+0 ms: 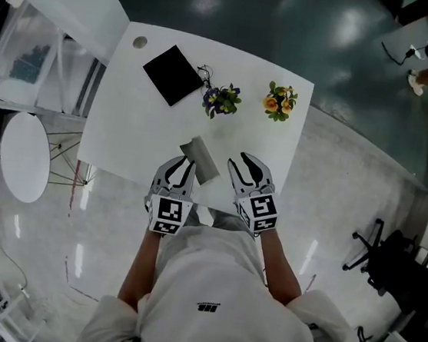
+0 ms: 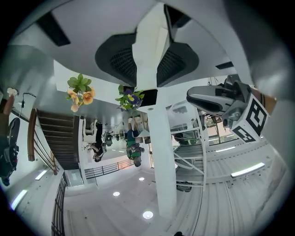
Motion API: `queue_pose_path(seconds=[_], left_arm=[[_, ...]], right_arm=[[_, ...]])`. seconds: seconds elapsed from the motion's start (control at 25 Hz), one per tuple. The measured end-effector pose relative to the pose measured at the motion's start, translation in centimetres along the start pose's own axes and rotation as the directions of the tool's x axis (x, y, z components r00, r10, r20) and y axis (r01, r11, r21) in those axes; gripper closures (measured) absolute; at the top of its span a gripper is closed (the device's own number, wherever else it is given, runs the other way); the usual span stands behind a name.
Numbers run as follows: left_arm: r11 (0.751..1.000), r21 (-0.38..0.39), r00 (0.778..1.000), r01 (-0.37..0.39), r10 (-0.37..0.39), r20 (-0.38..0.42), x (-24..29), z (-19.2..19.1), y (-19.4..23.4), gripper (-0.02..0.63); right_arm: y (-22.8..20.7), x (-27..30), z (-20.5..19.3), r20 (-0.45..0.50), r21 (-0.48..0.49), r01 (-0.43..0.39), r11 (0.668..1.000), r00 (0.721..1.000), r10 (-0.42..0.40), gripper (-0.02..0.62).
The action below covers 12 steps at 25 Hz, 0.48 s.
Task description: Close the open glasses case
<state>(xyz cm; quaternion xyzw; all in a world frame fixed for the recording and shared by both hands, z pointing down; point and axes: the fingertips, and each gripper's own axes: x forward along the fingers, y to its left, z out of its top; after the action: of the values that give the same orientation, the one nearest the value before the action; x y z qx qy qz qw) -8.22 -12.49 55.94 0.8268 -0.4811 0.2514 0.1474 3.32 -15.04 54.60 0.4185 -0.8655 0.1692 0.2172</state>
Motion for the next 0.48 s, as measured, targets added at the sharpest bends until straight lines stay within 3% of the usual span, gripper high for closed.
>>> queue_pose_path(seconds=[0.48], left_arm=[[0.998, -0.015, 0.997, 0.069, -0.069, -0.036, 2.7, -2.2, -0.7, 0.526]], right_arm=[[-0.3, 2.1, -3.2, -0.077, 0.007, 0.016, 1.000, 0.997, -0.016, 0.463]])
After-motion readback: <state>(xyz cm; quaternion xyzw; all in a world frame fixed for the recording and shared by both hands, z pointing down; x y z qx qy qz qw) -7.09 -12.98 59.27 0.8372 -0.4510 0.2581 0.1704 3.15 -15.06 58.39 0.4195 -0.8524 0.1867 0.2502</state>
